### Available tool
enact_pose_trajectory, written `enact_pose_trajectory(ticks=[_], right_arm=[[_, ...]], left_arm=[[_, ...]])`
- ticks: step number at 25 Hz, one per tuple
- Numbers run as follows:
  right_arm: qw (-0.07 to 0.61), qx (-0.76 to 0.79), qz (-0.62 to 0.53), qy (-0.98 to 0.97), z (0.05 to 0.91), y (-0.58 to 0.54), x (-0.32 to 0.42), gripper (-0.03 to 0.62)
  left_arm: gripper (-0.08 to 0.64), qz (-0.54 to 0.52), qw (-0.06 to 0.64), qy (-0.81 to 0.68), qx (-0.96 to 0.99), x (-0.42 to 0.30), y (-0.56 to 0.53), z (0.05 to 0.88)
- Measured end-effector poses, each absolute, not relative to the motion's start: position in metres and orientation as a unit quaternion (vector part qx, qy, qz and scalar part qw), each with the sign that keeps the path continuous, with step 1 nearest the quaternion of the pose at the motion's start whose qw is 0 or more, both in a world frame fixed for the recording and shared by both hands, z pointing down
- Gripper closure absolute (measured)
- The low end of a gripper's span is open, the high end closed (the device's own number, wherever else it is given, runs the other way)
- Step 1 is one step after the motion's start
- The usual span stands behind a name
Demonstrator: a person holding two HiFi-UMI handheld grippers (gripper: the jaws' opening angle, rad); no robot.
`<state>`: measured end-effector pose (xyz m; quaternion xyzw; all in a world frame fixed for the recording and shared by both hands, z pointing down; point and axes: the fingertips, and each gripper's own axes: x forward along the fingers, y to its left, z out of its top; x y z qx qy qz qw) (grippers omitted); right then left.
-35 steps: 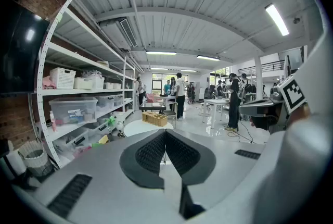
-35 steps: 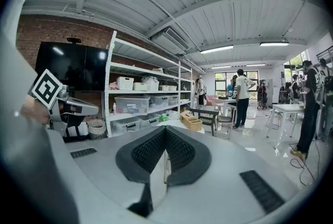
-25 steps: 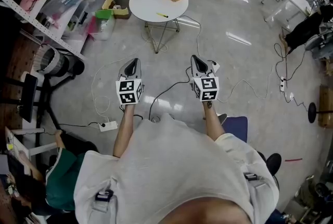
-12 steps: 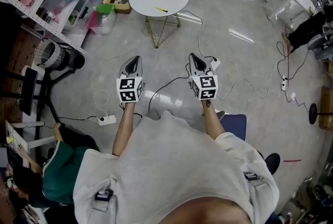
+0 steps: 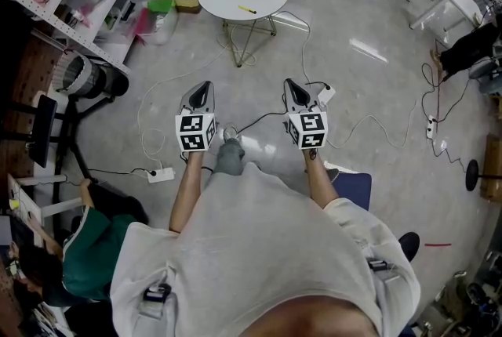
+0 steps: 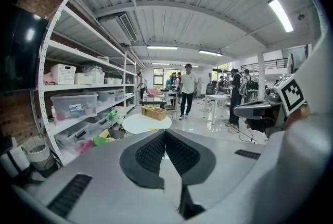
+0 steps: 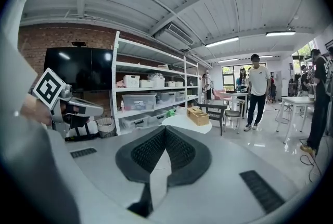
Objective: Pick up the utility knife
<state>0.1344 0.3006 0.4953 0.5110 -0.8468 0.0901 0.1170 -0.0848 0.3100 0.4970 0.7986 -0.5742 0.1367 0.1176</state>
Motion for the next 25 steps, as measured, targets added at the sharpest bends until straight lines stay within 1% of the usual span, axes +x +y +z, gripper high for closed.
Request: enact_pose_trajectory(ticks=[8, 14, 25], right_arm=[[0.124, 0.517, 0.090, -0.842, 0.503, 0.254, 0.130, 0.561], [0.131, 0.527, 0.089, -0.835, 0.502, 0.200, 0.124, 0.561], [0.136, 0.551, 0.085, -0.819, 0.490, 0.095, 0.098, 0.561]], left_arm=[[0.538, 0.130, 0.124, -0.564, 0.806, -0.085, 0.258, 0.507], [0.538, 0.125, 0.125, -0.549, 0.817, -0.087, 0.196, 0.511], [0.538, 0.119, 0.126, -0.526, 0.833, -0.114, 0.077, 0.501]])
